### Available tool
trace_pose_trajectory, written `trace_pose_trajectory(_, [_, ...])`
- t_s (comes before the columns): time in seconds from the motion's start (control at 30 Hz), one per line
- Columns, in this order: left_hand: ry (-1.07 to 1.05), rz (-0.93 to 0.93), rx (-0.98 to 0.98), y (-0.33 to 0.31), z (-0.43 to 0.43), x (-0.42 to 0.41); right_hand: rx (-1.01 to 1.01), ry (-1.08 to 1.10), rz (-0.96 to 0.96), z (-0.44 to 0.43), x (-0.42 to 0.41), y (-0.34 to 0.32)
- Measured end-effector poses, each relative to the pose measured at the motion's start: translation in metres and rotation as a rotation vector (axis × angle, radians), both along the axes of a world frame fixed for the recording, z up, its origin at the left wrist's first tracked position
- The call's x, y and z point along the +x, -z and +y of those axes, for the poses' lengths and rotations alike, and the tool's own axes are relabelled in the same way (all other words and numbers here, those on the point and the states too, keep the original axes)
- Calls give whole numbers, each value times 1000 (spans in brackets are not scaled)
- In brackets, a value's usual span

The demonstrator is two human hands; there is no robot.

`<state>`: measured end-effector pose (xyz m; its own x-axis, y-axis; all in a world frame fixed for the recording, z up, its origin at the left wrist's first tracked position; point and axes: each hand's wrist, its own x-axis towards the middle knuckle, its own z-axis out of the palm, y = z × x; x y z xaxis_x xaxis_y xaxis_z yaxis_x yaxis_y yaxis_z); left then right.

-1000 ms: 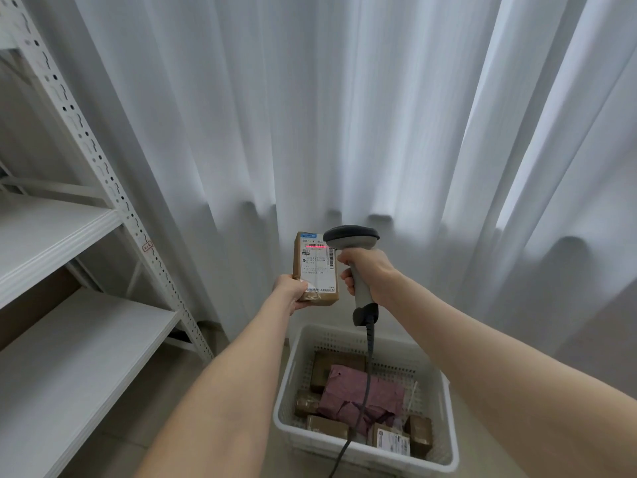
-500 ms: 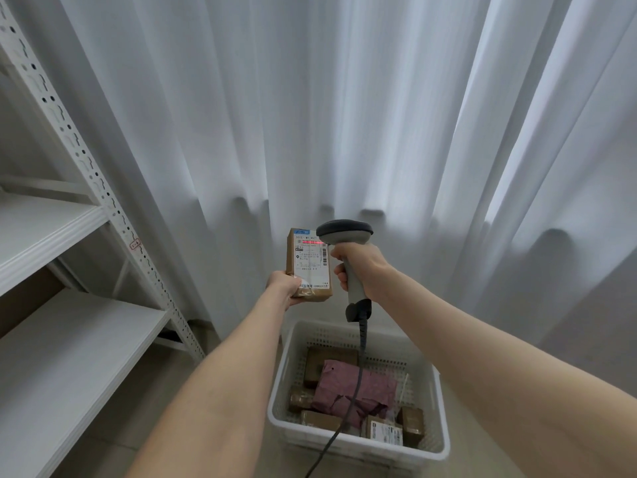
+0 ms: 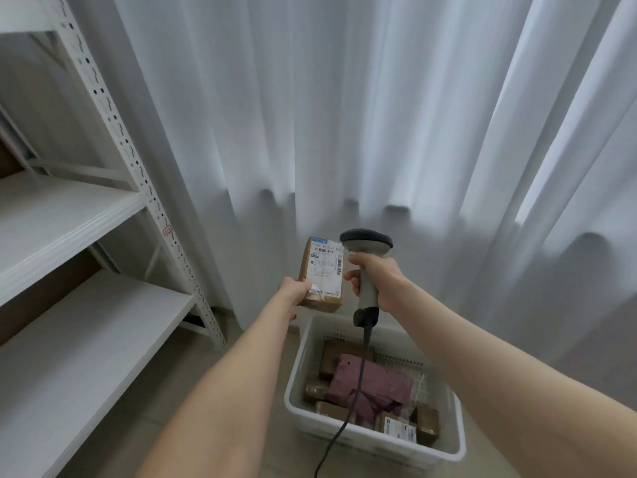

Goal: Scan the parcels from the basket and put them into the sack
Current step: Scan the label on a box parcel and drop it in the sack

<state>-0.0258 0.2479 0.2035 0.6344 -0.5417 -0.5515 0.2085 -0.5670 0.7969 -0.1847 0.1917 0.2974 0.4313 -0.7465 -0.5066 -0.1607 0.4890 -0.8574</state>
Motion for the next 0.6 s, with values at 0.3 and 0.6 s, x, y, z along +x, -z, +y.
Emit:
trace_pose_trajectory(0.3, [-188, 105, -97, -5, 135, -13, 128, -14, -123, 75, -2, 40])
trace_pose_trajectory(0.6, [-366, 140, -114, -1, 326, -63, 151, -209, -112, 233, -2, 73])
